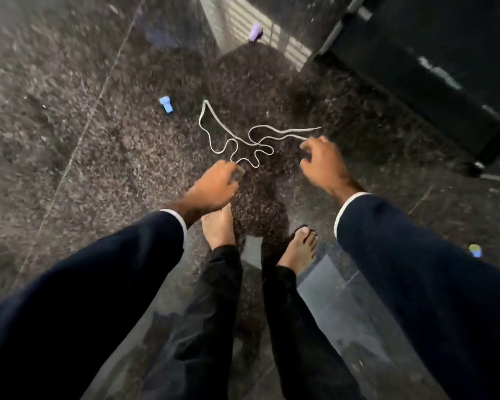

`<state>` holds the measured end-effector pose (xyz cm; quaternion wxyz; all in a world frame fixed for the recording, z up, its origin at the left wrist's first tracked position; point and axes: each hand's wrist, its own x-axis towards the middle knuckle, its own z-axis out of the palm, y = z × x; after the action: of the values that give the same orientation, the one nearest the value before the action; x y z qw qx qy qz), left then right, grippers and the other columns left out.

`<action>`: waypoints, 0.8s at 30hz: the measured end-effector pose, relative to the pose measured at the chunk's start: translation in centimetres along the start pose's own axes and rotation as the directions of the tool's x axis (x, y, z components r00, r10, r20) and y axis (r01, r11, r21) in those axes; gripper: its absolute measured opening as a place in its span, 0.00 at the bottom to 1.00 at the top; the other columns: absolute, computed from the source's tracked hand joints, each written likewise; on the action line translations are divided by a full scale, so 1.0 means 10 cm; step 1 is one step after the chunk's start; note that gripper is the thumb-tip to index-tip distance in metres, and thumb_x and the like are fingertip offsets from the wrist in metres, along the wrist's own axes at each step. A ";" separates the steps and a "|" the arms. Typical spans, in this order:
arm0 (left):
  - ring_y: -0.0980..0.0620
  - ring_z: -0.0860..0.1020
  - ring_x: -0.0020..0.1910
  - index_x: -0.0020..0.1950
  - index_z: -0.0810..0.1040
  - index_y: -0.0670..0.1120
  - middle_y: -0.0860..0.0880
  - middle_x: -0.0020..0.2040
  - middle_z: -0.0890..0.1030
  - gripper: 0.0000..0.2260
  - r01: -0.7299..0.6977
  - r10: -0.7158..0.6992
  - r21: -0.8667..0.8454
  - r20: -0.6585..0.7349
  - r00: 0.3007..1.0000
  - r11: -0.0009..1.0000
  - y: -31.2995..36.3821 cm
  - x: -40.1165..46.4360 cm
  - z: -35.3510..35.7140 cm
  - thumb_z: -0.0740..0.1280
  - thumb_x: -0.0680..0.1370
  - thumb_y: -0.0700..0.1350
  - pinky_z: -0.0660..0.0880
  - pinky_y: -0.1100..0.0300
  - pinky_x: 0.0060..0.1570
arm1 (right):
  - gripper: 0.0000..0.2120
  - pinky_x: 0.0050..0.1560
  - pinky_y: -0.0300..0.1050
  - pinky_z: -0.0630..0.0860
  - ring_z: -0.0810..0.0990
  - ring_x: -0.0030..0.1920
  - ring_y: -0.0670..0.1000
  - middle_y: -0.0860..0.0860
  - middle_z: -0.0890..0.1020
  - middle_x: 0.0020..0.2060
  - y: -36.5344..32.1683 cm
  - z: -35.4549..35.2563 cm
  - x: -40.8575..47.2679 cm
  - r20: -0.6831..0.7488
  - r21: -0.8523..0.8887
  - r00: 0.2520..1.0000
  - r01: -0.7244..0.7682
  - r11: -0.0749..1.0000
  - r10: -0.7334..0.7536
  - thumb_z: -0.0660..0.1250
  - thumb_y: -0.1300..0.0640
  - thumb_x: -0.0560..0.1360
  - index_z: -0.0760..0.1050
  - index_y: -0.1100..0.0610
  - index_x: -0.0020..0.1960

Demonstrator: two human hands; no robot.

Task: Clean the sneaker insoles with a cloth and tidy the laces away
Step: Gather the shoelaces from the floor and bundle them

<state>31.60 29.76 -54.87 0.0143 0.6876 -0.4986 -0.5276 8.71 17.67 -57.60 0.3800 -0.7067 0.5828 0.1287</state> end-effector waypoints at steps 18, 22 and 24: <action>0.44 0.72 0.65 0.64 0.78 0.40 0.40 0.61 0.77 0.16 -0.202 0.201 -0.015 -0.048 0.978 0.979 -0.48 0.70 0.71 0.64 0.77 0.31 0.59 0.67 0.63 | 0.10 0.52 0.57 0.75 0.76 0.59 0.64 0.60 0.76 0.57 0.61 0.60 0.84 -0.206 -0.477 0.970 0.016 0.879 -0.129 0.64 0.59 0.78 0.78 0.59 0.57; 0.43 0.74 0.63 0.63 0.79 0.40 0.40 0.59 0.78 0.17 -0.206 0.206 0.014 -0.012 0.978 0.978 -0.40 0.75 0.65 0.61 0.75 0.38 0.60 0.68 0.62 | 0.10 0.52 0.56 0.76 0.79 0.55 0.63 0.59 0.79 0.52 0.61 0.67 0.79 -0.159 -0.546 0.954 0.131 0.827 -0.256 0.64 0.63 0.75 0.79 0.58 0.55; 0.44 0.74 0.62 0.62 0.79 0.39 0.40 0.58 0.78 0.20 -0.219 0.219 0.023 -0.017 0.976 0.975 -0.35 0.81 0.66 0.59 0.73 0.41 0.61 0.68 0.62 | 0.12 0.46 0.55 0.78 0.81 0.48 0.62 0.59 0.81 0.47 0.63 0.71 0.77 -0.209 -0.540 0.941 0.114 0.834 -0.265 0.64 0.65 0.74 0.77 0.58 0.55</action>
<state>28.61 29.15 -65.46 0.0697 0.6335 -0.5768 -0.5110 6.99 16.81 -69.67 0.1010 -0.8484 0.4995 0.1431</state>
